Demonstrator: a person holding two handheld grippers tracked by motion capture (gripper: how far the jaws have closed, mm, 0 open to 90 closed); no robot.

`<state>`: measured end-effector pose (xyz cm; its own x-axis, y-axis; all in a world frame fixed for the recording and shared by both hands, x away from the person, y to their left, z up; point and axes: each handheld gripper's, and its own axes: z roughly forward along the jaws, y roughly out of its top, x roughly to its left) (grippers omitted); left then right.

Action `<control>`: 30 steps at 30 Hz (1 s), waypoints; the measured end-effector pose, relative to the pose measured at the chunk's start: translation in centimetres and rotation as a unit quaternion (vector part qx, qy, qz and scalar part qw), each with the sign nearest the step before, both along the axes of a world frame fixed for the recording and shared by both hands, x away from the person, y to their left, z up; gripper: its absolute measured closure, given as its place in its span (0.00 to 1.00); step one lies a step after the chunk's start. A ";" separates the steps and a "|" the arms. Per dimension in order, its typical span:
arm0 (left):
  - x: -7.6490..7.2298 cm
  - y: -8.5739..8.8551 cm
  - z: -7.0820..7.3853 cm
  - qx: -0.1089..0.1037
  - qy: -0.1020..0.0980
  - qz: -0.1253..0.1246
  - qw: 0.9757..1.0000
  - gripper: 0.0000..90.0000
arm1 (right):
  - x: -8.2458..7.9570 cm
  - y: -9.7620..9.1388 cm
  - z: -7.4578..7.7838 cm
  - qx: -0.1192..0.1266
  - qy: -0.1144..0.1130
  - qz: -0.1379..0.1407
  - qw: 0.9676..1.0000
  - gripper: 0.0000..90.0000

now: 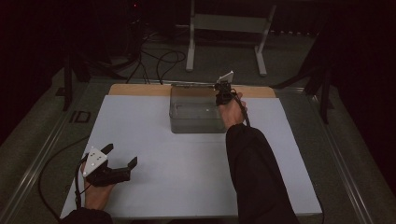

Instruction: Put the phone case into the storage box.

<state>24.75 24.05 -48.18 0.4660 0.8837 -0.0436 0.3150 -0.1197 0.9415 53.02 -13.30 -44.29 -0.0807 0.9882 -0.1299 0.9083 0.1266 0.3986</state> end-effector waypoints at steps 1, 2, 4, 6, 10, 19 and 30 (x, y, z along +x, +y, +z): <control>0.0 0.0 0.0 0.000 0.000 0.000 1.000 0.01 | 0.0 0.0 0.0 -0.001 0.001 0.000 1.000 0.90; 0.0 0.0 0.0 0.000 0.000 0.001 1.000 0.01 | 0.0 0.0 0.0 -0.002 0.000 0.000 1.000 0.90; 0.0 0.0 0.0 0.000 0.000 0.000 1.000 0.01 | 0.0 0.0 -0.1 -0.004 -0.001 0.004 1.000 0.90; 0.0 0.0 0.0 -0.001 0.000 0.000 1.000 0.01 | 0.0 0.1 -0.2 -0.009 -0.003 0.004 1.000 0.90; 0.0 0.0 0.0 -0.002 0.000 0.000 1.000 0.01 | 0.1 0.2 -0.3 -0.012 -0.004 0.001 1.000 0.90; 0.0 0.0 0.0 0.000 0.001 -0.001 1.000 0.01 | 0.1 0.3 -0.6 -0.009 -0.001 -0.006 1.000 0.90; 0.0 -0.1 0.0 0.000 0.001 -0.003 1.000 0.01 | -0.1 0.3 -0.6 -0.008 -0.015 0.004 1.000 0.86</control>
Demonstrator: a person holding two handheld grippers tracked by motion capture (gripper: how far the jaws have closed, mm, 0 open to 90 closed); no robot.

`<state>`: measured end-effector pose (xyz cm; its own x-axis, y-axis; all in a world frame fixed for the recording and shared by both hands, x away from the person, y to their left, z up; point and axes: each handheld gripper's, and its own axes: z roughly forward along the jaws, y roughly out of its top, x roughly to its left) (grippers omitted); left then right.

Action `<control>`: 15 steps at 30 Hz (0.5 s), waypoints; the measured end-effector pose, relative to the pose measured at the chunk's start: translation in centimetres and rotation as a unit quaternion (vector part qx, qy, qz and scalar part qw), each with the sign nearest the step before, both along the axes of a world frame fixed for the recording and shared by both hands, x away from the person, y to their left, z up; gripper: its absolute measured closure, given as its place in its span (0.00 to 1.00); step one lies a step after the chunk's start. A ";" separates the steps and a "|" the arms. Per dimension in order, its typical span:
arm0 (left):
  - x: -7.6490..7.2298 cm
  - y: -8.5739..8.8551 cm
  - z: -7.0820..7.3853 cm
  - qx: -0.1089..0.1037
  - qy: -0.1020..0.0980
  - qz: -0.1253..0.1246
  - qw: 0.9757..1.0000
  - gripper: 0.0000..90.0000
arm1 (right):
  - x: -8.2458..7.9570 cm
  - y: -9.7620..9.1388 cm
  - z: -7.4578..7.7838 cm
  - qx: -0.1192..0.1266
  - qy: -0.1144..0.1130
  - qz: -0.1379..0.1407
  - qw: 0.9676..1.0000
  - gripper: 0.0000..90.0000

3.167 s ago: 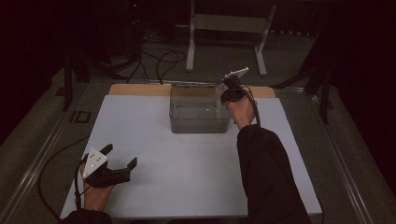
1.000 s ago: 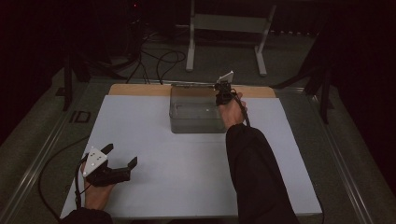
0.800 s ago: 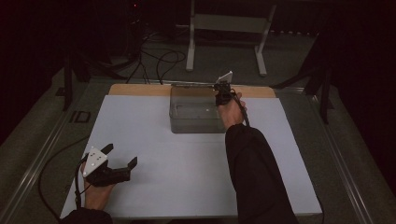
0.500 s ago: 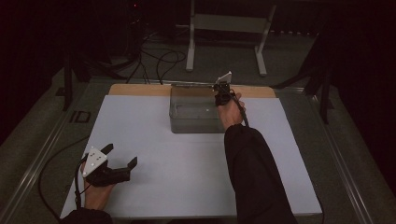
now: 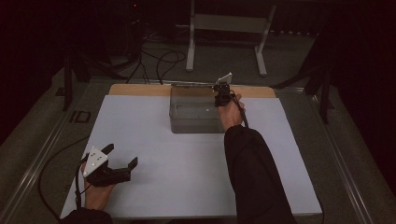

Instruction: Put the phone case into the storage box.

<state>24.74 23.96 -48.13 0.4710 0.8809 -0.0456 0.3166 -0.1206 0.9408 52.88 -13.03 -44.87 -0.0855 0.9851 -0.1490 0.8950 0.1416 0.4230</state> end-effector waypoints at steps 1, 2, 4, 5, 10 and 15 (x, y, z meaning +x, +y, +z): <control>0.0 0.0 0.0 0.000 0.000 0.000 1.000 0.01 | -0.1 0.1 0.1 -0.001 -0.002 0.005 1.000 0.84; 0.0 0.0 0.0 0.000 0.000 0.000 1.000 0.01 | -0.1 0.2 0.1 -0.006 -0.005 0.009 1.000 0.84; 0.0 0.0 0.0 0.000 0.000 0.000 1.000 0.01 | -0.2 0.3 0.1 -0.011 -0.009 0.015 1.000 0.81; 0.0 0.0 0.0 0.001 0.000 -0.001 1.000 0.01 | -0.3 0.3 0.2 -0.011 -0.009 0.020 1.000 0.80; 0.0 -0.1 0.0 0.001 0.000 -0.001 1.000 0.01 | -0.5 0.3 0.5 -0.013 -0.020 0.037 0.999 0.76; 0.0 -0.1 0.0 0.005 0.001 -0.002 1.000 0.01 | -1.0 0.2 1.3 -0.008 -0.034 0.060 0.998 0.68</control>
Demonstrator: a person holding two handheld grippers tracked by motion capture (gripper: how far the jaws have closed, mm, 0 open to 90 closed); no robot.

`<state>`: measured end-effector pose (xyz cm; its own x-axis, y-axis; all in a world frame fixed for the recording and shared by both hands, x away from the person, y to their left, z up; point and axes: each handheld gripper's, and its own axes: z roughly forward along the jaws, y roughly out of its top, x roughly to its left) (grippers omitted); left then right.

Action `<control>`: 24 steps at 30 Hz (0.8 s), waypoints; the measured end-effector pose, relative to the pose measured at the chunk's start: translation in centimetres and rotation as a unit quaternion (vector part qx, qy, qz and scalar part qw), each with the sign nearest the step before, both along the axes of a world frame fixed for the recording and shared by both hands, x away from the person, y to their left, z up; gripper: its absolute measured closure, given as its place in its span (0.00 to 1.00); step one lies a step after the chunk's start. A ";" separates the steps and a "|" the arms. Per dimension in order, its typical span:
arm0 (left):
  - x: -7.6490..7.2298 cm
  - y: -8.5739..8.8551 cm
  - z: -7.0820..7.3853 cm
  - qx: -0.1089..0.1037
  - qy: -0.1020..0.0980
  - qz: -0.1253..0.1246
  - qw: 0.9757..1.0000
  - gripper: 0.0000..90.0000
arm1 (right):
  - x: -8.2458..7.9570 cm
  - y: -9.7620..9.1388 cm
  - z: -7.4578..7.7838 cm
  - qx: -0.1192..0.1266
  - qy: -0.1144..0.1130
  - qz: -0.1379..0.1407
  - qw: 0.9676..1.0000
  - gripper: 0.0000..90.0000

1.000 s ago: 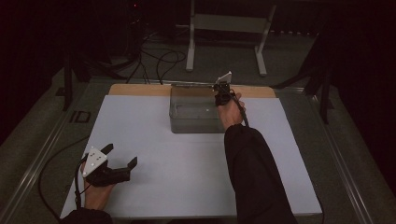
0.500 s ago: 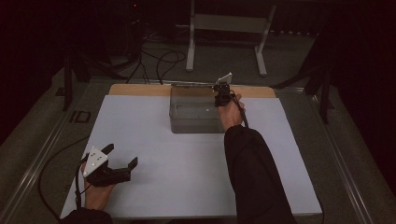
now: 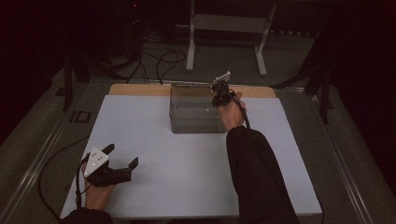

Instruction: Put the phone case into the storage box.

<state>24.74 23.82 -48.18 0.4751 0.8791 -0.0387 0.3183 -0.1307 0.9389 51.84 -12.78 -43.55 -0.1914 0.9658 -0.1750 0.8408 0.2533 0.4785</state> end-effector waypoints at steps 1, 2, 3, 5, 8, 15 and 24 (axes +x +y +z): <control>0.0 0.0 0.0 0.000 0.000 0.000 1.000 0.01 | -0.1 0.0 0.1 0.003 -0.001 0.002 1.000 0.66; 0.0 0.0 0.0 0.000 -0.001 0.000 1.000 0.01 | -0.2 0.0 0.2 0.000 -0.005 0.007 1.000 0.64; 0.0 0.0 0.0 0.001 -0.001 0.000 1.000 0.01 | -0.3 0.1 0.3 -0.004 -0.010 0.014 1.000 0.62; 0.0 -0.1 0.0 0.001 -0.001 0.000 1.000 0.01 | -0.5 0.0 0.4 -0.002 -0.014 0.028 0.999 0.60; 0.0 -0.1 0.0 0.001 0.000 0.000 1.000 0.01 | -0.8 -0.1 0.6 -0.003 -0.021 0.044 0.999 0.54; 0.0 -0.1 0.0 0.002 -0.001 -0.001 1.000 0.01 | -1.4 -0.2 1.1 0.009 -0.043 0.059 0.997 0.37; -0.1 -0.1 0.0 0.005 -0.001 0.000 1.000 0.01 | -2.6 -0.4 1.5 0.018 -0.060 0.063 0.996 0.19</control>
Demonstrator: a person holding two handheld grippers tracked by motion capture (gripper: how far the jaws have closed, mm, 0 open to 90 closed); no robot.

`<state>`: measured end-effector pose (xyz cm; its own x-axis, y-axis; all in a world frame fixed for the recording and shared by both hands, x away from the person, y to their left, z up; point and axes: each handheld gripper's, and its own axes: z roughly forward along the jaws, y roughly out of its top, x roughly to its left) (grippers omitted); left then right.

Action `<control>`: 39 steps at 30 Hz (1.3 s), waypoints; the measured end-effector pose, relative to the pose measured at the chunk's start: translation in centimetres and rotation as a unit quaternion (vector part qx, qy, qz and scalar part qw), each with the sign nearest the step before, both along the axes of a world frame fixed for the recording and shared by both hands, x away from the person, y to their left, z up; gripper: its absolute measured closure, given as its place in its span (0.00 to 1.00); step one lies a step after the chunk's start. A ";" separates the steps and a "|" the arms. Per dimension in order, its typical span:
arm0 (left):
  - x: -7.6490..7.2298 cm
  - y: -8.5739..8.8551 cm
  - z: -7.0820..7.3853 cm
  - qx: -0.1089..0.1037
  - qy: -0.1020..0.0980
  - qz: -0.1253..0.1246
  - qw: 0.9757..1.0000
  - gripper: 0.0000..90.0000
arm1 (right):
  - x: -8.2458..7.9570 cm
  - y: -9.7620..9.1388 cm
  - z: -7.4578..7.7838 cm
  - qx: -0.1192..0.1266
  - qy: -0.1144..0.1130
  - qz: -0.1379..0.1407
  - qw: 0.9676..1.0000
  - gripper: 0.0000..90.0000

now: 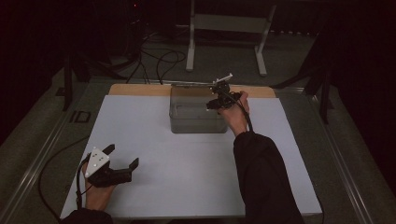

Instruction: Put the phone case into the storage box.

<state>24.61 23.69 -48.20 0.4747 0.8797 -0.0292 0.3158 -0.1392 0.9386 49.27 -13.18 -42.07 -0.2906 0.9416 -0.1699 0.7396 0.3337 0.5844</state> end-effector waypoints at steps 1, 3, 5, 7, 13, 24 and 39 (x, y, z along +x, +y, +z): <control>0.0 0.0 0.0 0.000 0.000 0.000 1.000 0.01 | 0.0 0.0 0.0 0.000 0.000 0.000 1.000 0.19; 0.0 0.0 0.0 0.000 0.000 0.001 1.000 0.01 | -0.5 -0.2 0.1 0.008 -0.009 0.007 1.000 0.18; -0.1 0.0 0.0 0.000 -0.001 0.001 1.000 0.01 | -0.8 -0.3 0.1 0.018 -0.013 0.016 1.000 0.17; 0.0 0.0 0.0 0.002 -0.001 0.001 1.000 0.01 | -1.1 -0.3 0.1 0.024 -0.020 0.023 0.999 0.16; 0.0 0.0 -0.1 0.004 0.000 0.002 1.000 0.01 | -1.9 -0.5 0.5 0.057 -0.039 0.054 0.996 0.15; 0.0 0.0 -0.2 0.005 0.001 0.003 1.000 0.01 | -3.7 -1.1 0.7 0.097 -0.068 0.086 0.989 0.14; -0.1 0.1 -0.1 0.005 0.001 0.005 1.000 0.01 | -5.8 -2.1 1.3 0.140 -0.111 0.107 0.978 0.14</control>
<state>24.53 23.75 -48.35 0.4659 0.8846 -0.0211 0.3188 -0.1456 0.9366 43.49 -15.29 -40.78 -0.4712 0.8820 0.0053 0.5145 0.2699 0.8139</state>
